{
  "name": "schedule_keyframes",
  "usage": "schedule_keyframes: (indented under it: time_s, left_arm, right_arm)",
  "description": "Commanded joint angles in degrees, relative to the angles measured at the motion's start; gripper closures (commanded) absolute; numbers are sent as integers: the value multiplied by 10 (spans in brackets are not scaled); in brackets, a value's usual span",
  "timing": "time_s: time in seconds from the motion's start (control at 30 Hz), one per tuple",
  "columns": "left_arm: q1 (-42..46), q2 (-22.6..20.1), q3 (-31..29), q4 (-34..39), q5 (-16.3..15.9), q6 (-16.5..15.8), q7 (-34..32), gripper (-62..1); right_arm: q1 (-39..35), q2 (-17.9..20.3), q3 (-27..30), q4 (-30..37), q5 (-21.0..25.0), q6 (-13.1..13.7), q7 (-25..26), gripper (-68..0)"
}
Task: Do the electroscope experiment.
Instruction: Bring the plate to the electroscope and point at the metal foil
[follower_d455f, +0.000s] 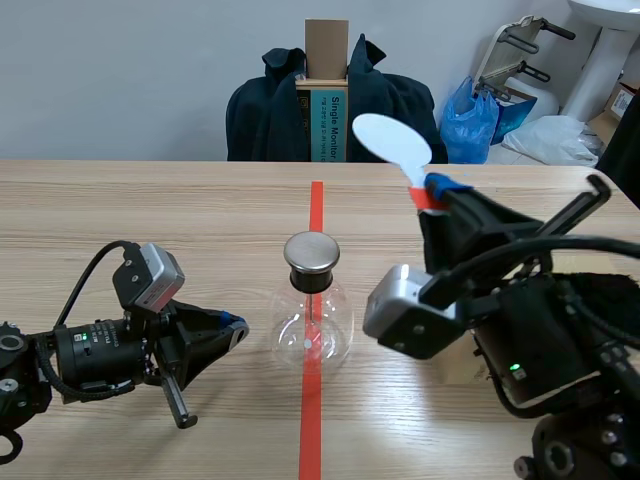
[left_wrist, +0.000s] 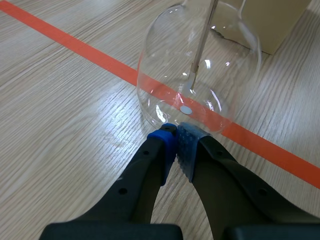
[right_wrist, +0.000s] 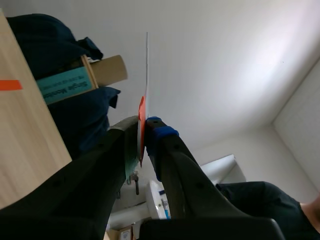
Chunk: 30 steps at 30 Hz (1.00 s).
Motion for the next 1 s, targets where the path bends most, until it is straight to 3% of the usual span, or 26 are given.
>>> schedule_keyframes:
  time_s: [0.0,0.27,0.4,0.97]
  left_arm:
    - [-4,1,-5,12,-6,0,-8,-21]
    - [-4,1,-5,12,-6,0,-8,-21]
    - [-4,1,-5,12,-6,0,-8,-21]
    - [-4,1,-5,12,-6,0,-8,-21]
  right_arm:
    - [15,-3,-1,9,-2,-9,5,-8]
    - [14,-12,-11,-49,-43,-10,3,-8]
    - [14,-12,-10,-65,-62,-10,-22,-8]
    - [14,-12,-10,-72,-92,-10,-106,-8]
